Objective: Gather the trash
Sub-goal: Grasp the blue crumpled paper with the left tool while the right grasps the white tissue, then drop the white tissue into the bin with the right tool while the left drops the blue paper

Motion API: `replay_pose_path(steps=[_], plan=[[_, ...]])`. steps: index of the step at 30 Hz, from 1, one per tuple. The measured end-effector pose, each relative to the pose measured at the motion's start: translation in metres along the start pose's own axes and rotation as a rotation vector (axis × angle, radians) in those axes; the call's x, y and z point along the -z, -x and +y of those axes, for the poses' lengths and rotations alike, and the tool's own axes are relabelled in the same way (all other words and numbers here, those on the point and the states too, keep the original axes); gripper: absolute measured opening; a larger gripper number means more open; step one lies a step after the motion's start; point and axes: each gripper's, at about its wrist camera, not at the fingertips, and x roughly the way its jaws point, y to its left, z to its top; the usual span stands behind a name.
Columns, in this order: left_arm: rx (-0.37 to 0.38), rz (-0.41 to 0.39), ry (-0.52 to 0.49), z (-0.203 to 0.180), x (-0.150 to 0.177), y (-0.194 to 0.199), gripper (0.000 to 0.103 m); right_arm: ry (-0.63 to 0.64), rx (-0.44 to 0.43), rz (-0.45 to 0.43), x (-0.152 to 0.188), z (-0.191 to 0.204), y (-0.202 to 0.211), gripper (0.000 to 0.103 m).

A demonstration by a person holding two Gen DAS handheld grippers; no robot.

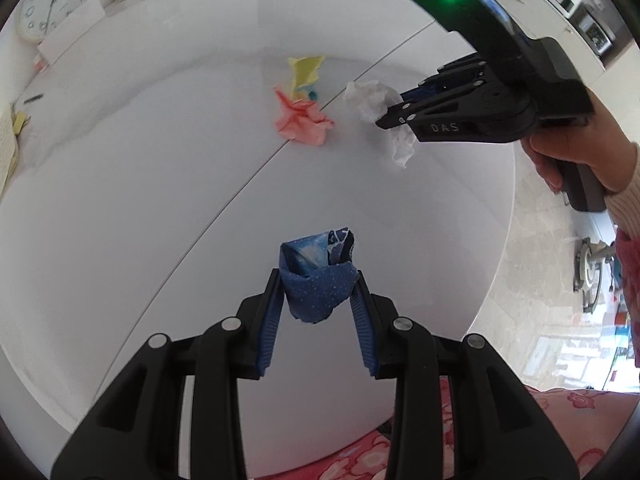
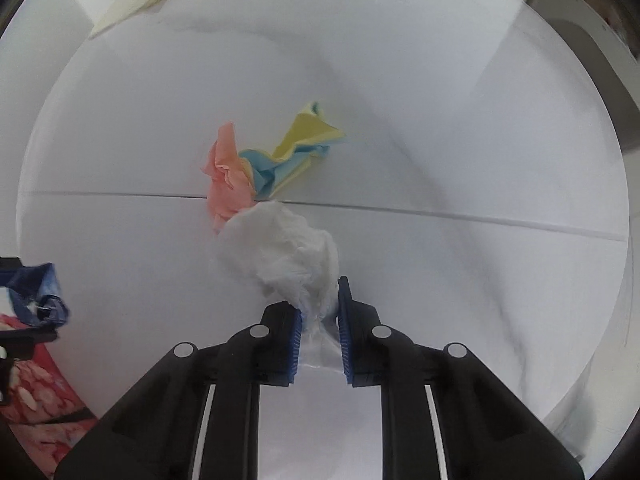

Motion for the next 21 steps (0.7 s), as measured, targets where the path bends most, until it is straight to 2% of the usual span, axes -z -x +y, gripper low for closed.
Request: replay_pose_path(steps=[4,10,11,16,21], plan=[[0.024,-0.021,-0.092,-0.029,-0.015,0.003,0.034,-0.126,0.005,-0.053,0.043,-0.013,0.037,0.017],[0.066,-0.041,-0.182,-0.083,-0.028,0.002,0.034,-0.283,0.027,-0.12,0.127,-0.031,0.093,0.017],[0.071,-0.042,-0.192,-0.092,-0.029,0.001,0.034,-0.308,0.025,-0.129,0.148,-0.03,0.098,0.017],[0.098,-0.041,-0.211,-0.139,-0.026,-0.001,0.034,-0.383,0.017,-0.154,0.207,-0.044,0.117,0.017],[0.107,-0.033,-0.209,-0.177,-0.014,-0.005,0.034,-0.398,0.007,-0.141,0.246,-0.05,0.119,0.017]])
